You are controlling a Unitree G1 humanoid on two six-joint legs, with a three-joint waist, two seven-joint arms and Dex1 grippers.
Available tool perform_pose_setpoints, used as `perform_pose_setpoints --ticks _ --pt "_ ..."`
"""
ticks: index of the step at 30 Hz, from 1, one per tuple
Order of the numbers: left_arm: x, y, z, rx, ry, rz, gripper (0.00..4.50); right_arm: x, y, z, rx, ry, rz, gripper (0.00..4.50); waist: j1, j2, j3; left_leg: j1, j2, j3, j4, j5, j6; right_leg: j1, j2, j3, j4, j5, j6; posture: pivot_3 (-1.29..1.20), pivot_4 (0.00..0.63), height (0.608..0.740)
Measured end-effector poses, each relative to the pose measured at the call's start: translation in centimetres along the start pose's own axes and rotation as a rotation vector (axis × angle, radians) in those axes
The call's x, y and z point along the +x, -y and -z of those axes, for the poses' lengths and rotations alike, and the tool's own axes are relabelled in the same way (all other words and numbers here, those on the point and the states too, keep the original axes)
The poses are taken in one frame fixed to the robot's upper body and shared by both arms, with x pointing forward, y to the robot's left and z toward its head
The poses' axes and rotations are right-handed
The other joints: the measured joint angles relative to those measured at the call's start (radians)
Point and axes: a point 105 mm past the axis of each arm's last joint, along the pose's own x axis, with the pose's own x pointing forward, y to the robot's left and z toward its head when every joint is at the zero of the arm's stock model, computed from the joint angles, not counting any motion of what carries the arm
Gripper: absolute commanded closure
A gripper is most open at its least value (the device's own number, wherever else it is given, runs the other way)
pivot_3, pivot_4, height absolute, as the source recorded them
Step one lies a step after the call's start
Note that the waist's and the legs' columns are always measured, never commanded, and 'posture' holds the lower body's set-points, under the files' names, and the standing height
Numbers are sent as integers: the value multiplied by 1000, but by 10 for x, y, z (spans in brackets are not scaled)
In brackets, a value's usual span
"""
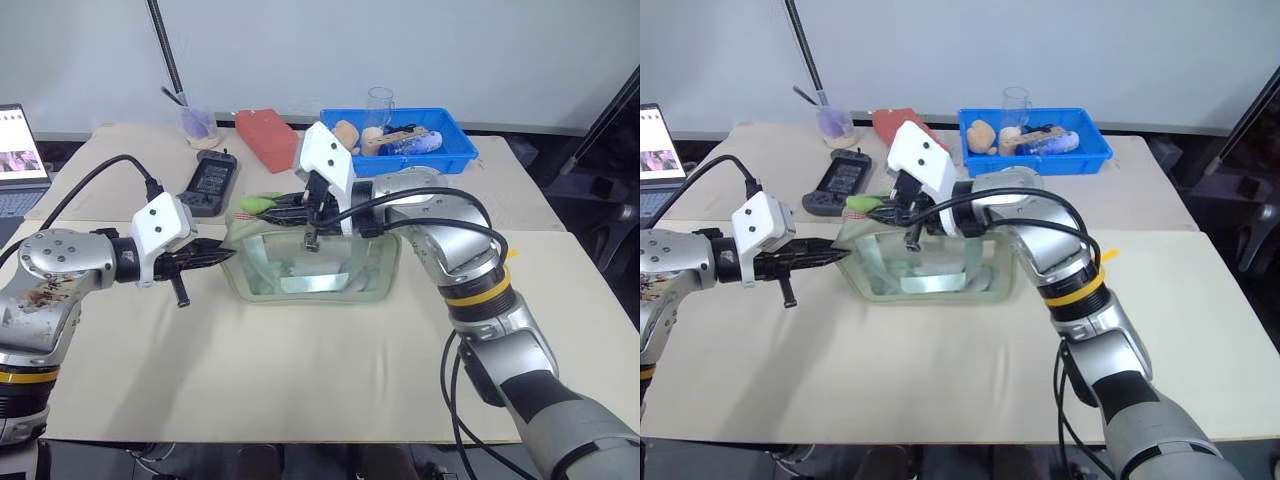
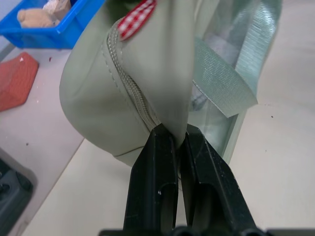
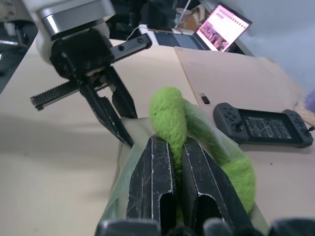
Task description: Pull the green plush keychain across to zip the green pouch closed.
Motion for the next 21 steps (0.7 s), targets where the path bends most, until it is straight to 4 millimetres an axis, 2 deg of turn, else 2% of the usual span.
perform_pose_setpoints --ticks 3,9,14,17,21 --pt "1 -2 4 -13 -10 -2 4500 -11 10 -8 -17 28 66 4454 0 0 0 0 0 0 0 0 0 0 0 0 0 0 0 0 150 740" --pt "1 -7 5 1 -21 -6 4500 11 -9 -10 -52 29 5 4454 -3 0 0 0 3 0 0 0 0 0 3 0 1 1 0 0 150 740" --pt "-2 -8 7 16 -36 3 4500 9 -5 -9 -64 19 37 4454 -1 0 0 0 2 0 0 0 0 0 2 0 0 0 -2 0 150 740" --pt "-3 -8 9 22 -48 -2 4500 -1 2 -2 -66 -6 72 4454 -1 0 0 0 3 0 0 0 0 0 2 0 0 -1 -3 0 150 740" --pt "-5 -6 10 37 -47 -3 4500 -30 19 12 -62 -67 156 4454 -1 0 0 0 2 0 0 0 -1 -1 2 0 0 -1 -3 0 150 740"
